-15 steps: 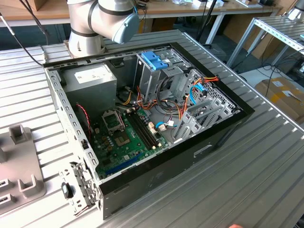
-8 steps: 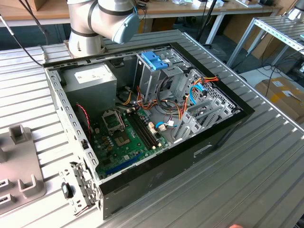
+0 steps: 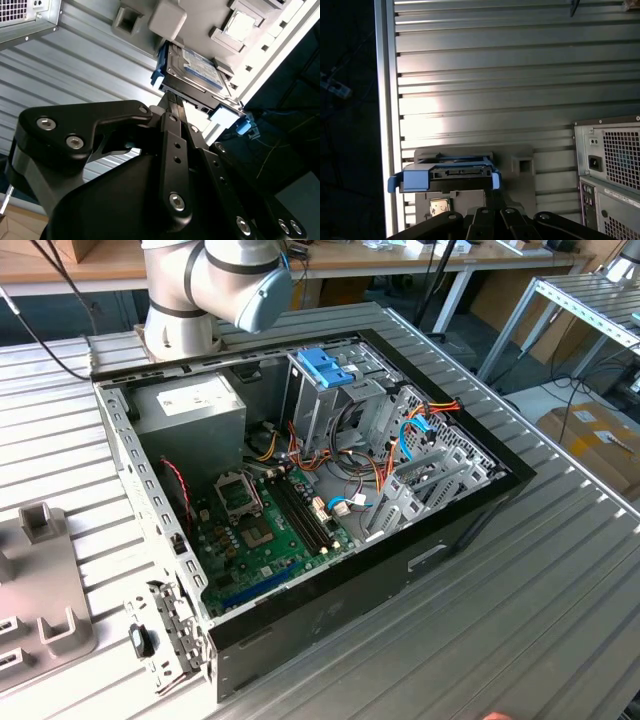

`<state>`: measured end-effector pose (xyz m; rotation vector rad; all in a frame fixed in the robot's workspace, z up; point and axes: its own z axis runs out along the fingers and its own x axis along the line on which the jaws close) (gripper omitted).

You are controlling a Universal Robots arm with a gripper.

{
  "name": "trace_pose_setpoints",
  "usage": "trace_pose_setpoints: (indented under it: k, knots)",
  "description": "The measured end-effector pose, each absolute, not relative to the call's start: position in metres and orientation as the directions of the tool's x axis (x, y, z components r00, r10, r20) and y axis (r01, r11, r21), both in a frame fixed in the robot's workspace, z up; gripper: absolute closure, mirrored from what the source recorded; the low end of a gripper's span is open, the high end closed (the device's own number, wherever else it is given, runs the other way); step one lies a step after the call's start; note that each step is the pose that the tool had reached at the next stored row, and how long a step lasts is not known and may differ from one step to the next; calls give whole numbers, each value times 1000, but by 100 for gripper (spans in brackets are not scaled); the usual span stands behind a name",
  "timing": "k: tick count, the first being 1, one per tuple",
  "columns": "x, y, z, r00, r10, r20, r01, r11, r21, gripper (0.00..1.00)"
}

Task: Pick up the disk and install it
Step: 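Reach for the disk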

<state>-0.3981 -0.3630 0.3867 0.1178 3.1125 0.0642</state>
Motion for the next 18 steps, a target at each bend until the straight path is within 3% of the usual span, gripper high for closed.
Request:
trace_pose_setpoints:
  k: [18]
  knots:
    - [-451, -362, 385, -997, 76, -25, 75, 996, 42, 89]
